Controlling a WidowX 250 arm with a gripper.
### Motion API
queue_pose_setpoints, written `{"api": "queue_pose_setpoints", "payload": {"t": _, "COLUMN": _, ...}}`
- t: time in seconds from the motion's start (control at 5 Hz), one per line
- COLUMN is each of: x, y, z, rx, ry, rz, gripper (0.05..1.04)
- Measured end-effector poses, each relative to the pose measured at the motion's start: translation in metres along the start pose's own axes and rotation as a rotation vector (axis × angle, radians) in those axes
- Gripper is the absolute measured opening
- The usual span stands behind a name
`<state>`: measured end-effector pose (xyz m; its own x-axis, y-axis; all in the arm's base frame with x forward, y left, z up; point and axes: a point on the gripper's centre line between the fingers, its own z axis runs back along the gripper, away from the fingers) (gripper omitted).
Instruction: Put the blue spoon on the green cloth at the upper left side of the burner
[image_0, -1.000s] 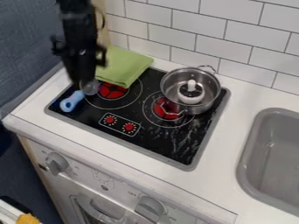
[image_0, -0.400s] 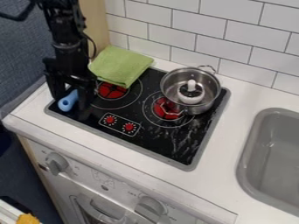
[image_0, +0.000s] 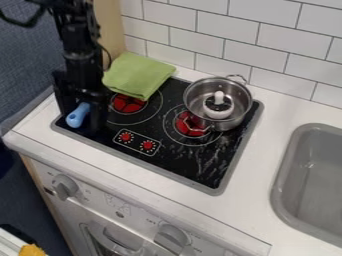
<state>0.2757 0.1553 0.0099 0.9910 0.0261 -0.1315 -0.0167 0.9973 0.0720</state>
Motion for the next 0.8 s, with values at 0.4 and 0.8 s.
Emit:
{"api": "queue_pose_setpoints", "payload": {"t": 0.4, "x": 0.009, "y": 0.003, "z": -0.001, "rx": -0.002, "ry": -0.014, "rz": 0.013, "gripper": 0.669}}
{"api": "queue_pose_setpoints", "payload": {"t": 0.8, "x": -0.001, "y": -0.005, "z": 0.023, "rx": 0.031, "ry": -0.041, "rz": 0.036, "gripper": 0.351}}
